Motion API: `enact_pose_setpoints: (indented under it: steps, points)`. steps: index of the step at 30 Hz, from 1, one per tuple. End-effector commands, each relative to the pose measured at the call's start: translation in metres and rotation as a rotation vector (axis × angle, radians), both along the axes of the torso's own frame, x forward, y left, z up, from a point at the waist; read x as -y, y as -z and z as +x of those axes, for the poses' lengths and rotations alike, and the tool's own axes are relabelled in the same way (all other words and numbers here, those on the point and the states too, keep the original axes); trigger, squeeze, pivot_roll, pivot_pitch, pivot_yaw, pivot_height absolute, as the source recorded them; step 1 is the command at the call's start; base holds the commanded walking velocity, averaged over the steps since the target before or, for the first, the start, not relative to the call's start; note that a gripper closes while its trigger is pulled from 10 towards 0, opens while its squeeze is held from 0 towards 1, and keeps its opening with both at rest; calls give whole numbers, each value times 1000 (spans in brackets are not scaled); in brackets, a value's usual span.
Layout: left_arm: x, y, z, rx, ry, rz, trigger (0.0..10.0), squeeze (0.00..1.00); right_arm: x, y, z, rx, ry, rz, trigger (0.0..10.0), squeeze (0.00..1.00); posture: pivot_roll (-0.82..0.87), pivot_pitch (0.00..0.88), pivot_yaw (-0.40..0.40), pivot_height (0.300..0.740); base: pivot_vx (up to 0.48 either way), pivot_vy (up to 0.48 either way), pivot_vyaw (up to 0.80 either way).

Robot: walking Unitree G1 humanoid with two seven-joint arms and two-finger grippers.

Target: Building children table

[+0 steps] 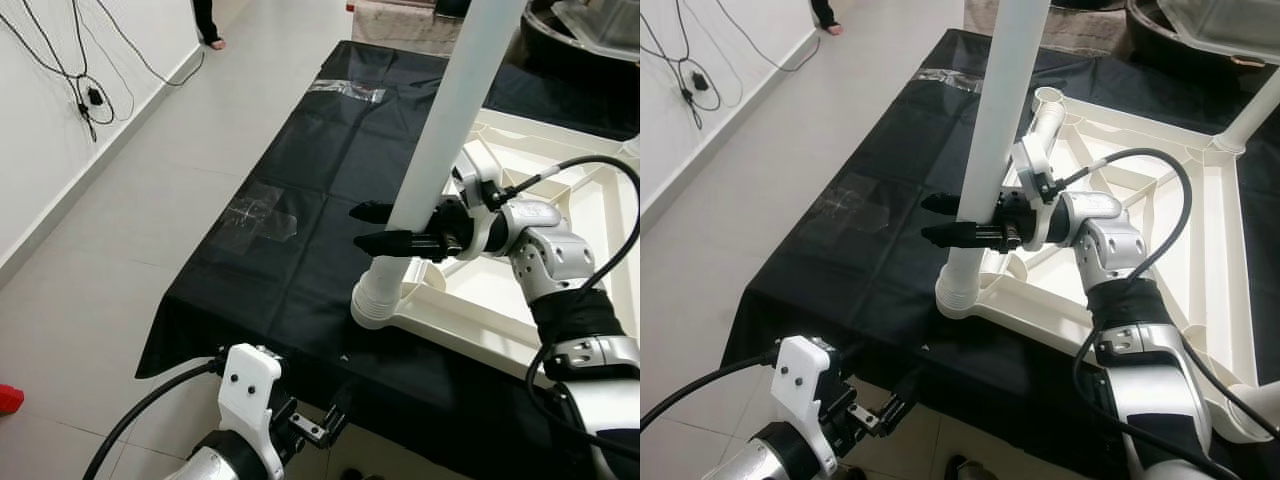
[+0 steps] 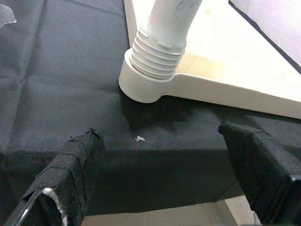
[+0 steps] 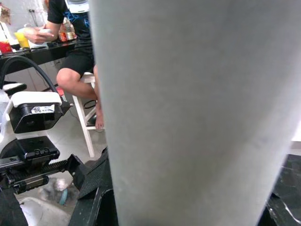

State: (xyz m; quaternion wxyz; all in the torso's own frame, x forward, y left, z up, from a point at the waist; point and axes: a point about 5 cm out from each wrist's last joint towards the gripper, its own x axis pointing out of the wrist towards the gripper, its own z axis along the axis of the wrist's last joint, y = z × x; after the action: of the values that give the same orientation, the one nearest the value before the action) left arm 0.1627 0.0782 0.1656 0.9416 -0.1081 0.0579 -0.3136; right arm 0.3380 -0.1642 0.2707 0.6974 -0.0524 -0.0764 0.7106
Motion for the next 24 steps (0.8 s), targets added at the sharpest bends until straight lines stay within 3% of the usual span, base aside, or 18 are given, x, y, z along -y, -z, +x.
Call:
enact_pose_setpoints:
  steps: [1,24]
  points:
    - [0,7,-2,-40,7,18,10000,0,-2,5,-4,-20,-34,-13,10000,0,126,253,-58,740,0,0,0]
    - [1,9,-6,-44,17,17,10000,0,-17,29,-4,-12,49,-59,10000,0,135,218,-66,740,0,0,0]
